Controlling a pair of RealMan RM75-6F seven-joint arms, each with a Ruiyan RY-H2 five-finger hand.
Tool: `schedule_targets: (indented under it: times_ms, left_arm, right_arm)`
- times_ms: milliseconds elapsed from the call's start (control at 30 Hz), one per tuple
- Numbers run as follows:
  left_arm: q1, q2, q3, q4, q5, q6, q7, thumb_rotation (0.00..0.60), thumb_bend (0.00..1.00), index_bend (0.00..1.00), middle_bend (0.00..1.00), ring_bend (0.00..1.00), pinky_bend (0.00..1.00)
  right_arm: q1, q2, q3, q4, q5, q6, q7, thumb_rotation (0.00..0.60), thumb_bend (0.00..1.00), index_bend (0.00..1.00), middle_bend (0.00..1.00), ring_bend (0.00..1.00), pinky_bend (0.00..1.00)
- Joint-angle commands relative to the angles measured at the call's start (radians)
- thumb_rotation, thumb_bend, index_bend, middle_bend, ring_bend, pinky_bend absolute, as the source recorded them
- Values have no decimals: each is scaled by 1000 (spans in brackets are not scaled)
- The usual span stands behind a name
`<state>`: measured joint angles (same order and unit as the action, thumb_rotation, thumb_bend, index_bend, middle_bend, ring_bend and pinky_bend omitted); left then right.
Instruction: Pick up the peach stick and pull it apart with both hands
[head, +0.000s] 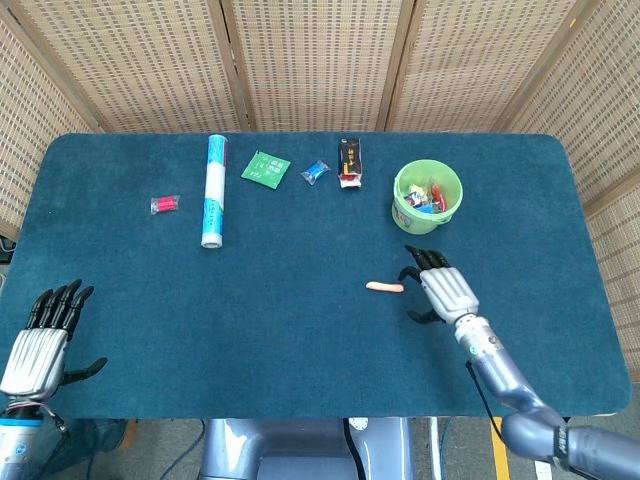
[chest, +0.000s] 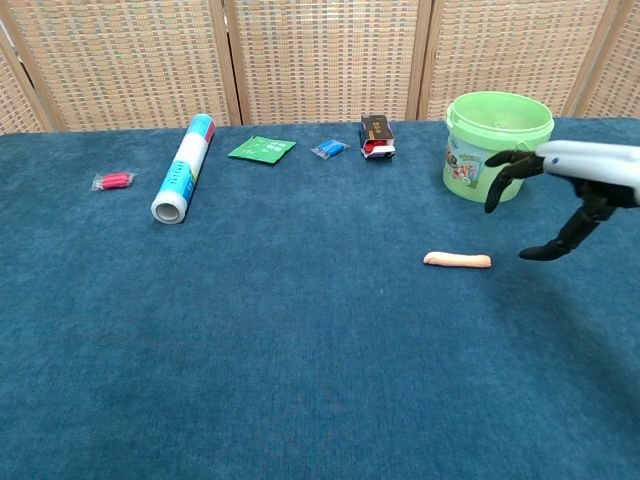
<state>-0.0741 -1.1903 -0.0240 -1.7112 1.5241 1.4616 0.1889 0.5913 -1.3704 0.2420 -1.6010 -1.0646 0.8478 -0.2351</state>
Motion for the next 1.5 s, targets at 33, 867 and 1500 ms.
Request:
schedule_targets:
  times_ms: [33,867,1500]
  left_arm:
    - [-6,-7,-3,3,-14,-10,14,600,0,0,0,0,0]
    - [-17,-20,2,6,-36,-21,40,600,0,0,0,0,0]
    - [-23,-25,5,6,-39,-22,53,600,0,0,0,0,0]
  right_arm:
    - [73,-106,17,117,135,-37,-62,600,436,370,0,0,0]
    - [129,-305,-28,350,163,21,-56,600,485,471,0,0,0]
    - [130,-344,-25,427,150,4,-27,600,504,517,0,0,0]
